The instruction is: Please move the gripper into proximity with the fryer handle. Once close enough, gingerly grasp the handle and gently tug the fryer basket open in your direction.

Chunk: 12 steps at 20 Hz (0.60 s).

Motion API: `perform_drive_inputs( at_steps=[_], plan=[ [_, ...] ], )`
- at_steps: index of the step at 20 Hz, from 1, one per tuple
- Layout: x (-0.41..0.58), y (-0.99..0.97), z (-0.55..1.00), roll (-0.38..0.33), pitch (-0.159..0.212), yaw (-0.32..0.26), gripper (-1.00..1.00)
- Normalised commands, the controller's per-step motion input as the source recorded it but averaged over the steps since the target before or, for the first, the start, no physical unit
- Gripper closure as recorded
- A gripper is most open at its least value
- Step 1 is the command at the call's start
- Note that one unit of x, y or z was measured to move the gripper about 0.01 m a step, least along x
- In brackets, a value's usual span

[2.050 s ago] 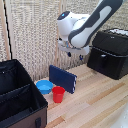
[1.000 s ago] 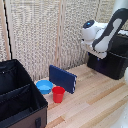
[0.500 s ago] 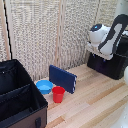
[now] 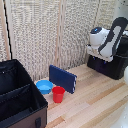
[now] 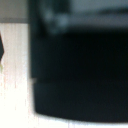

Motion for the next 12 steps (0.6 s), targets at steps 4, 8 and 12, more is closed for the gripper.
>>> perform_drive_inputs(
  at_steps=[4, 8, 12],
  plan=[
    [0.187, -0.01, 0.16, 0.025, 0.054, 0.104, 1.0],
    [-0.009, 0.07, 0.16, 0.01, 0.055, 0.038, 1.0],
    [-0.287, 0.5, 0.37, -0.054, 0.023, 0.001, 1.0]
  ],
)
